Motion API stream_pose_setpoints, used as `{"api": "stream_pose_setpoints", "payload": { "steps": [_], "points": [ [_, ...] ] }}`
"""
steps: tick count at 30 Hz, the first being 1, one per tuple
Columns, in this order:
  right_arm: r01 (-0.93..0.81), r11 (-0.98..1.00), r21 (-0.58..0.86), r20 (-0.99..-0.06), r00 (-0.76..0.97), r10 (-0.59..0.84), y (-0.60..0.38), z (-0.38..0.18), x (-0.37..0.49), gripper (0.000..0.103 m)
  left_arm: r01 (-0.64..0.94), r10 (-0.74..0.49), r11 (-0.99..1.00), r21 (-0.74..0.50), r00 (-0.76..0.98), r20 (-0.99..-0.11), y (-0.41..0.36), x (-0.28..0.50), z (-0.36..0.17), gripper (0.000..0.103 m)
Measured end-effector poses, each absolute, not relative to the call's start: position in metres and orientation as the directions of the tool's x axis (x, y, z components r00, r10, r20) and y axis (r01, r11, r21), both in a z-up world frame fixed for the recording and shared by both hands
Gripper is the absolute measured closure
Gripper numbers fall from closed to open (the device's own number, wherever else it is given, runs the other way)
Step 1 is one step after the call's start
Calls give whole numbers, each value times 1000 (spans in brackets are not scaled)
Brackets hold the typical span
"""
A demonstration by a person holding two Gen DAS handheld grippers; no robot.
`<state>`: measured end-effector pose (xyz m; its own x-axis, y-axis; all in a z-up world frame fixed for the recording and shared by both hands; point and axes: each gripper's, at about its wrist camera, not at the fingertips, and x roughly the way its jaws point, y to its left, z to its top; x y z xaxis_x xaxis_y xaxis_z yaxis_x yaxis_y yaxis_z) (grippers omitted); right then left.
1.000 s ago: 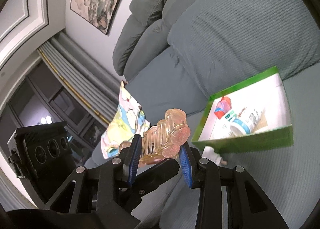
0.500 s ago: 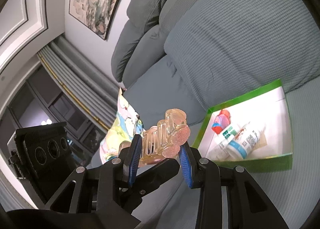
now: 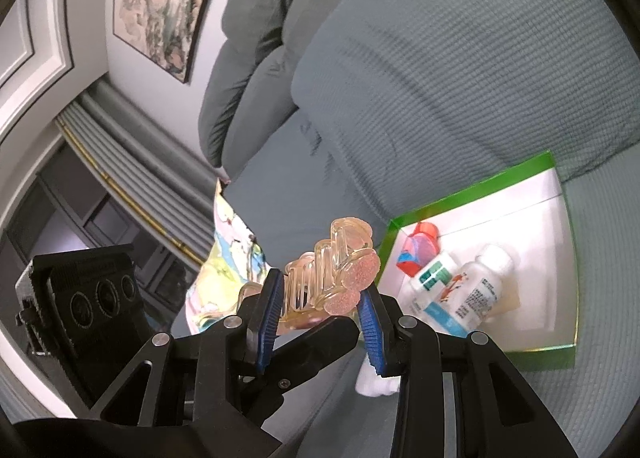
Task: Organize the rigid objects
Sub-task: 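Lift the peach claw clip and carry it toward the green box, then lower the peach claw clip into the green box and open the right gripper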
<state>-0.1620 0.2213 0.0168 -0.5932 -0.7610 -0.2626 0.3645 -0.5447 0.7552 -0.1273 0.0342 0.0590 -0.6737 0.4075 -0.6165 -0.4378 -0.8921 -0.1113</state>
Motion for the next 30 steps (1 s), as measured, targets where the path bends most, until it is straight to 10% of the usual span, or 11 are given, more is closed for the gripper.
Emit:
{"api": "stream_pose_setpoints", "payload": {
  "steps": [30],
  "points": [
    [251,-567,784,-359,-563,-745,219,-47,-226,63,-411,425,-889,-201,-579,-695,26,-195,2,58]
  ]
}}
